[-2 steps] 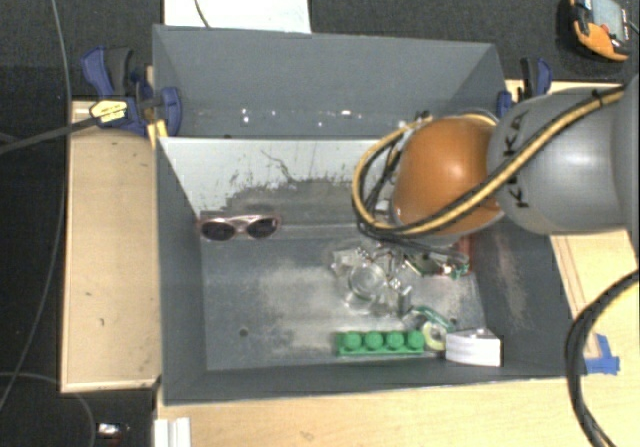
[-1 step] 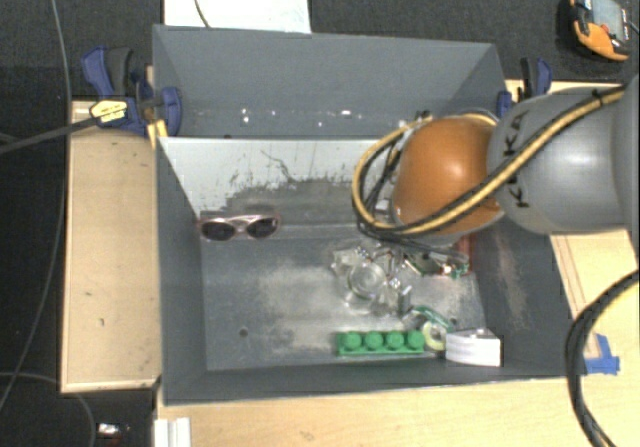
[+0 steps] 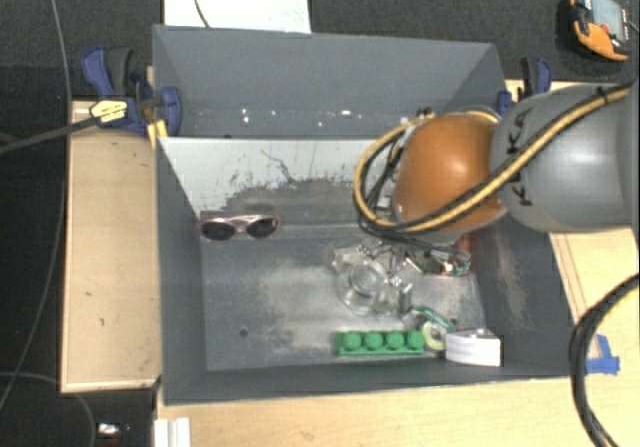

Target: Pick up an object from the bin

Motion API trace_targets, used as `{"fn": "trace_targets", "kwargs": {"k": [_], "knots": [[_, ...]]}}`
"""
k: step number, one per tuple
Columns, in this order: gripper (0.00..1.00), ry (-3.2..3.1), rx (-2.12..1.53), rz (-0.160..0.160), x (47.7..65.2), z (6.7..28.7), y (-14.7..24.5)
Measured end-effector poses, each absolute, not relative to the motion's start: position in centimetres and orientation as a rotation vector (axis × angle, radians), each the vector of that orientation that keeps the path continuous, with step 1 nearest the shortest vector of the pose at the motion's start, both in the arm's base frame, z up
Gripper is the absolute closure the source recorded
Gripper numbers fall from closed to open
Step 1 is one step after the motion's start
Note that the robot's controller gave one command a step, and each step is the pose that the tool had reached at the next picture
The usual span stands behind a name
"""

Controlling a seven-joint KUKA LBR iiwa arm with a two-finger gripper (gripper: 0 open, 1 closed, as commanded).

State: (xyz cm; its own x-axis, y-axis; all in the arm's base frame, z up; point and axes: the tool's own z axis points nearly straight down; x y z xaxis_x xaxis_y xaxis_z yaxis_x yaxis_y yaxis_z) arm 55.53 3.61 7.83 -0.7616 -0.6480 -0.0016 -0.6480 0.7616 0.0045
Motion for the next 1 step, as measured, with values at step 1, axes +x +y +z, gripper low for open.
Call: {"fn": "trace_targets", "kwargs": {"k": [1], "knots": [[1.00,-2.951,1.082,-0.008,55.56,8.42,3.61]]}}
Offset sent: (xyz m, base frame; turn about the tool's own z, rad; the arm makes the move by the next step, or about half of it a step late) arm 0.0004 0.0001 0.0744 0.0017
